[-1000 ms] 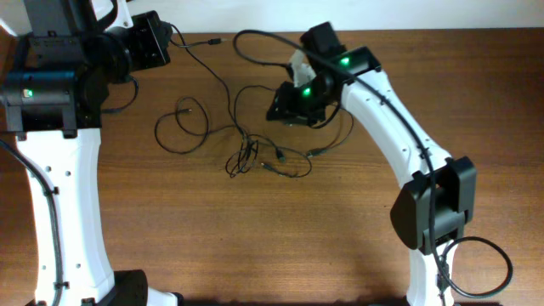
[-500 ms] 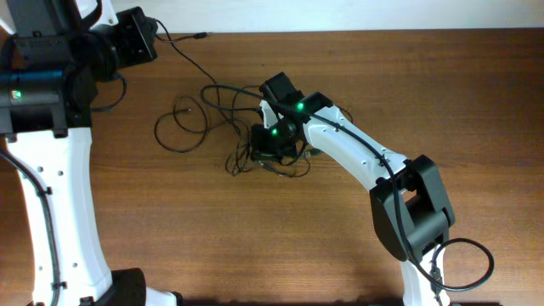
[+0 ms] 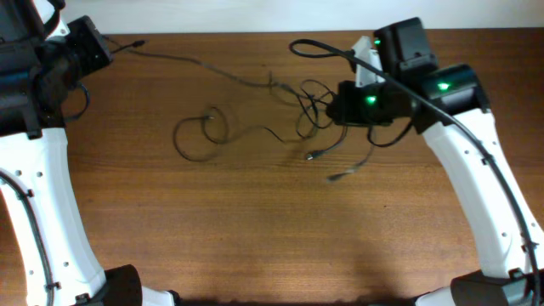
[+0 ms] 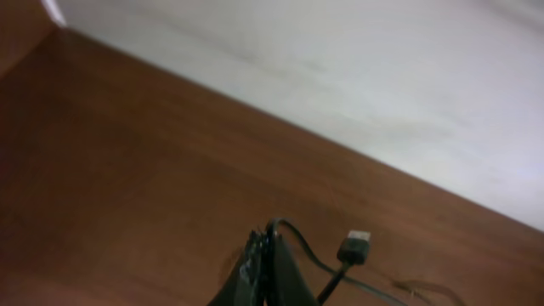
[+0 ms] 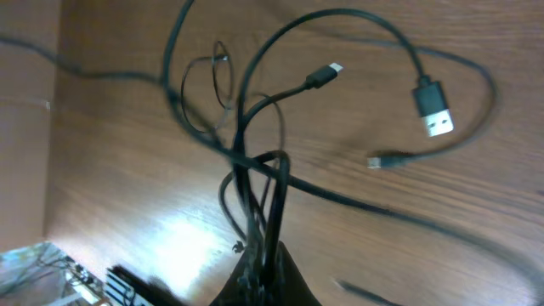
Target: Untangle cables
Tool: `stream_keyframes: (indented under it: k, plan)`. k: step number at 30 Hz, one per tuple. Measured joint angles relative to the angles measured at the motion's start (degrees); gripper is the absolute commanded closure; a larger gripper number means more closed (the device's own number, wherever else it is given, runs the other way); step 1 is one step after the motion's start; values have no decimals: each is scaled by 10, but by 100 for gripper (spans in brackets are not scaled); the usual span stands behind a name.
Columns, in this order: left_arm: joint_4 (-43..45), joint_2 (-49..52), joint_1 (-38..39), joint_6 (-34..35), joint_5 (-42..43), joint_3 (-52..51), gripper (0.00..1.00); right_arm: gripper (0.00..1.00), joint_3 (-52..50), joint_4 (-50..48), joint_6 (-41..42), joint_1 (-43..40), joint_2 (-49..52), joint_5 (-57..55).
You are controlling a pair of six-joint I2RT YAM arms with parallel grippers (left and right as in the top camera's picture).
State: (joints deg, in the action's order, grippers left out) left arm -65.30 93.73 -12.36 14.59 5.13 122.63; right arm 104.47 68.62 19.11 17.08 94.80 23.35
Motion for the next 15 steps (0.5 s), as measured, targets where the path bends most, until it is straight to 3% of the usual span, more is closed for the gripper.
stream_keyframes:
  k: [8, 15]
  plan:
    - [-54, 26, 0, 0, -44, 2, 100, 96, 9, 21, -31, -24, -34, 1]
    - [-57, 88, 0, -31, -49, 2, 100, 96, 103, 84, -44, -24, -35, -1]
